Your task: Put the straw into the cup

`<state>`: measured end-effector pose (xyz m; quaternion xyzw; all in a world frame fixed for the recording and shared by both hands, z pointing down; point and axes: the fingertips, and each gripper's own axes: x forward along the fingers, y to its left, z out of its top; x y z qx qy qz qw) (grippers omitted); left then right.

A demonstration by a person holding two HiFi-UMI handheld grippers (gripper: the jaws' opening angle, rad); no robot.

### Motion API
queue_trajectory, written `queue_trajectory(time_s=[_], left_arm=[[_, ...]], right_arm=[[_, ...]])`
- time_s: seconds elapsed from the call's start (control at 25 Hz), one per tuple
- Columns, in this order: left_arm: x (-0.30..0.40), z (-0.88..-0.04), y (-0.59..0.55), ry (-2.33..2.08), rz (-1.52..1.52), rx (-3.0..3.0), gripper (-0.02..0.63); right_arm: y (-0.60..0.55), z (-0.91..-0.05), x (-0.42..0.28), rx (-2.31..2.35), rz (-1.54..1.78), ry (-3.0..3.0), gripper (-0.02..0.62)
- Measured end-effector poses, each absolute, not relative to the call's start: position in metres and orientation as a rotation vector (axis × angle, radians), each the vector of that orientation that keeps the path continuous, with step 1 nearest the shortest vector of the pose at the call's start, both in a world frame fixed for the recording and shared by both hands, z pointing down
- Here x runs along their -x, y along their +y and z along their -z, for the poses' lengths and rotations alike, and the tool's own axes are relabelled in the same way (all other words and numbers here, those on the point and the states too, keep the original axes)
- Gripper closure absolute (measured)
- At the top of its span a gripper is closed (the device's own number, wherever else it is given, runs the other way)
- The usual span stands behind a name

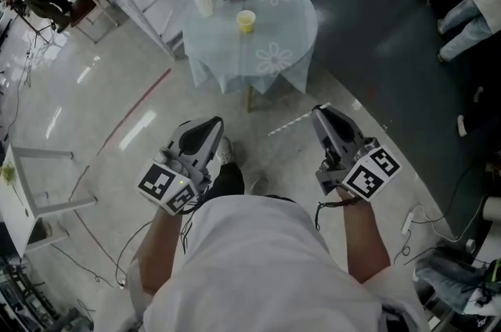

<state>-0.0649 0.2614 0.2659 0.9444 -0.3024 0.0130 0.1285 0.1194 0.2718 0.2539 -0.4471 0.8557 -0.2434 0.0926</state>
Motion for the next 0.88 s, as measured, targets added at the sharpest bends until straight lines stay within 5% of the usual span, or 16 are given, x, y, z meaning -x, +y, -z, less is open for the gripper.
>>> queue_trajectory(time_s=[0.88], left_arm=[[0.088,-0.299,0.120,-0.812,-0.059,-2.704,0.586]], right_arm=[[0.137,-0.287,-0.091,1.397,0.808,2.537,0.557]])
